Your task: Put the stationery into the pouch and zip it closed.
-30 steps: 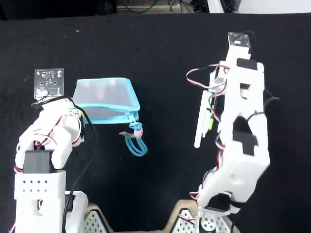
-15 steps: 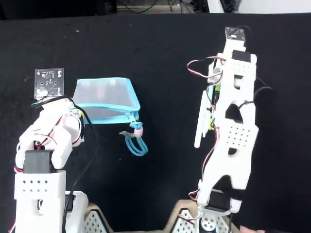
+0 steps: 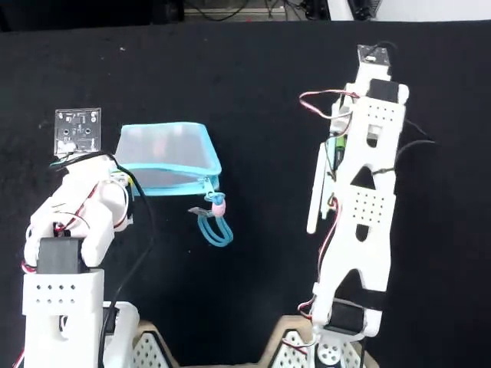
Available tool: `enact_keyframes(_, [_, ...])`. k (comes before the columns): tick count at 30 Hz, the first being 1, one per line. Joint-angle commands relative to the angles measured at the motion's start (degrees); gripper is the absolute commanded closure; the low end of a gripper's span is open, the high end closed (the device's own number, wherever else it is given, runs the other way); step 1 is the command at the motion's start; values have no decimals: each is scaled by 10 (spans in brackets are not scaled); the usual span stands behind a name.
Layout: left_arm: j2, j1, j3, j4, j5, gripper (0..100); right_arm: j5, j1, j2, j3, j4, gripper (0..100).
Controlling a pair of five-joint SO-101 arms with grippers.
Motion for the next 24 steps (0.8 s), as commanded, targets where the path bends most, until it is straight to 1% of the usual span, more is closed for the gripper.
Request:
enact_keyframes(1, [-5, 5, -7, -13, 4, 967, 4, 16, -22, -79, 40, 988])
enact_keyframes(5, [-5, 6, -7, -13, 4, 967, 43, 17, -47, -47, 41, 988])
enact_keyframes(14, [-5, 6, 1, -13, 4, 967, 103, 71, -102, -41, 44, 988])
enact_keyframes(16, [-5, 7, 0, -13, 4, 967, 98, 76, -102, -39, 44, 987])
enact_keyframes(18, [-5, 7, -2, -13, 4, 967, 98, 62, -99, -19, 44, 979])
enact_keyframes(21, [-5, 7, 0, -13, 4, 967, 69, 19, -95, 21, 36, 916])
enact_keyframes(24, [-5, 5, 1, -13, 4, 967, 29, -11, -80, 48, -11, 865])
